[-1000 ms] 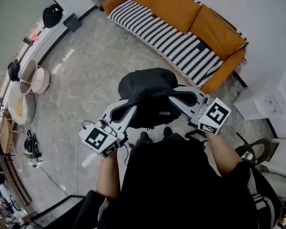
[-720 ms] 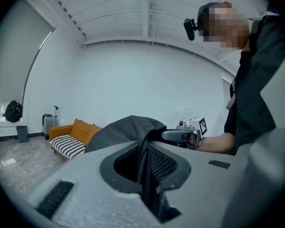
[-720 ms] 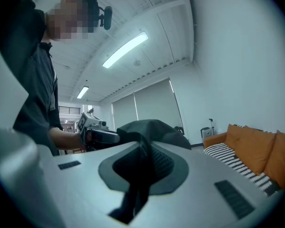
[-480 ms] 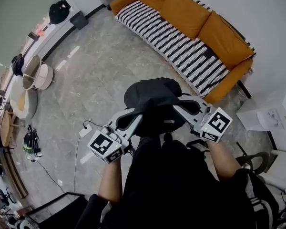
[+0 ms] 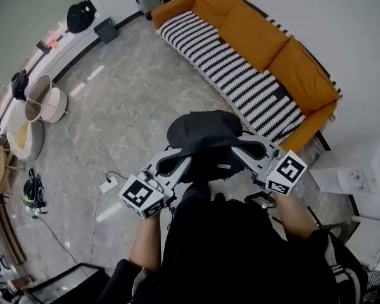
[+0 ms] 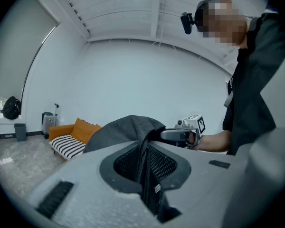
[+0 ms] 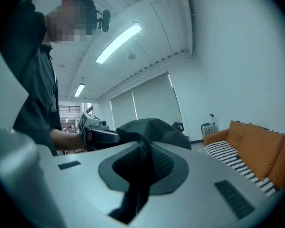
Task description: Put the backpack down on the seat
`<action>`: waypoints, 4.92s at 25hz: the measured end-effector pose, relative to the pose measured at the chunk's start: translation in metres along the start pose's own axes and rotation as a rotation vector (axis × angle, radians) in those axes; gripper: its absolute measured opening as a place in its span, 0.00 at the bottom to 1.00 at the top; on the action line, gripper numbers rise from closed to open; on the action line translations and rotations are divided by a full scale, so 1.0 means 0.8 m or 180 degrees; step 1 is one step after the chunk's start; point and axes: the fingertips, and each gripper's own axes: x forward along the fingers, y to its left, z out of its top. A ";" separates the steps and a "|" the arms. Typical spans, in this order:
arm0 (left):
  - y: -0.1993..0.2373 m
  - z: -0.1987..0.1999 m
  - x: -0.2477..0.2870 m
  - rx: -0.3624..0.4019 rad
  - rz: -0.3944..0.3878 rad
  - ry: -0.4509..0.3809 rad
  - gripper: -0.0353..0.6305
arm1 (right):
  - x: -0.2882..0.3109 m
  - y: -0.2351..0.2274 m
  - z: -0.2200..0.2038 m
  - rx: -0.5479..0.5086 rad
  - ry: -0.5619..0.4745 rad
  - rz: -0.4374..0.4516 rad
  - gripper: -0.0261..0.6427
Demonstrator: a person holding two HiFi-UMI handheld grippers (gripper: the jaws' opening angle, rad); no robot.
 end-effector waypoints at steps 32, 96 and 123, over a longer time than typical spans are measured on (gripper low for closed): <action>0.269 0.085 0.035 0.0200 -0.0030 -0.0185 0.12 | 0.225 -0.163 0.066 0.0033 0.0071 0.0001 0.10; 0.798 0.283 0.262 0.0193 0.0270 -0.0287 0.12 | 0.592 -0.616 0.214 0.0001 -0.0047 0.0311 0.10; 0.967 0.322 0.338 0.0210 -0.0129 -0.0184 0.12 | 0.701 -0.752 0.235 0.0065 -0.0137 -0.0088 0.10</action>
